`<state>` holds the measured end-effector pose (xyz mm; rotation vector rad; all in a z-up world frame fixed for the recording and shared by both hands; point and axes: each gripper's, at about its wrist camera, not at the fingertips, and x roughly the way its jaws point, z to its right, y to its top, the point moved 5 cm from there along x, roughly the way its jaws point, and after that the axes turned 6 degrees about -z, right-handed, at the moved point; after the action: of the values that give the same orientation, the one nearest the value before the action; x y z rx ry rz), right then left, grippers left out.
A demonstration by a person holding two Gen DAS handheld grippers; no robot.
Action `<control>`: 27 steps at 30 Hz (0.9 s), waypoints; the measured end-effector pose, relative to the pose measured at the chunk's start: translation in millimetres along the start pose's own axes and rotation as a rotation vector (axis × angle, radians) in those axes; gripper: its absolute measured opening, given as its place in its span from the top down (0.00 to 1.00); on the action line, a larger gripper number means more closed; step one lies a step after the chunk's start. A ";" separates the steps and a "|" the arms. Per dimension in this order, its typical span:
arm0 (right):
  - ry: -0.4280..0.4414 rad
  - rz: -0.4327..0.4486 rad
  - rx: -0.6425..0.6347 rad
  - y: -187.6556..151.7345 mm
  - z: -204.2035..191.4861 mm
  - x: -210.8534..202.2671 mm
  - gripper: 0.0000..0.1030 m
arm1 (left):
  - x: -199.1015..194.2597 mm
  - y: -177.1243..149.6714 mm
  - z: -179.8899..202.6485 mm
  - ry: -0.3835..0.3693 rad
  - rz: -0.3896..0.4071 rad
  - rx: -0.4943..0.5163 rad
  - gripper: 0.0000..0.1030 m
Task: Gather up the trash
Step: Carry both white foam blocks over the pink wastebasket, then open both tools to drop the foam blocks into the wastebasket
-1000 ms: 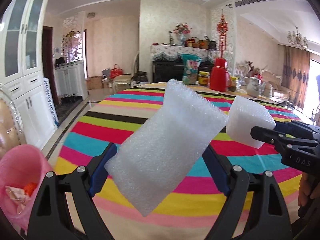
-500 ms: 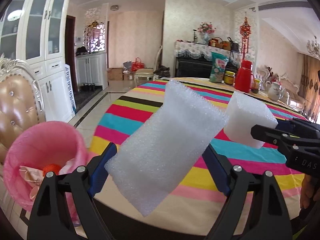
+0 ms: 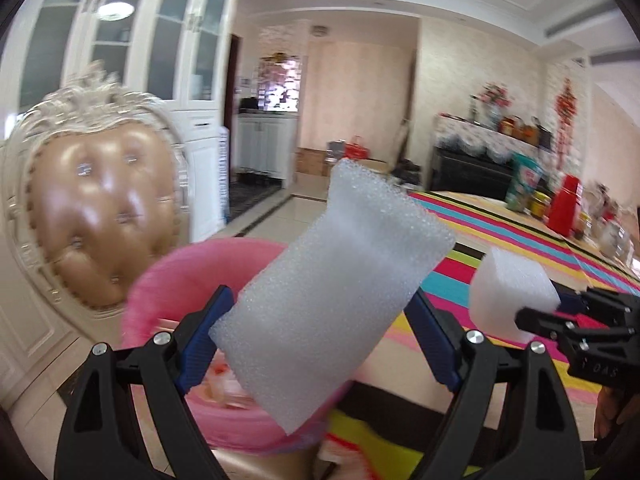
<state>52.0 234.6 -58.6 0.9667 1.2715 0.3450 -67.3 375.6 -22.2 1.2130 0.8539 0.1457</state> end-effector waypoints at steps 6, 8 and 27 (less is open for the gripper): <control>0.090 0.018 -0.038 30.7 -37.3 25.8 0.55 | -0.7 15.3 -54.9 0.098 -0.001 -0.028 0.19; 0.114 0.012 -0.042 37.2 -44.9 34.4 0.55 | 2.5 16.2 -70.8 0.113 -0.011 -0.042 0.19; 0.225 -0.039 -0.094 82.6 -90.0 109.0 0.54 | 64.2 12.4 -105.4 0.094 -0.112 -0.083 0.18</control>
<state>26.9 396.3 -64.1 0.8387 1.4628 0.4890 -86.9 494.2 -52.9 1.0850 0.9866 0.1471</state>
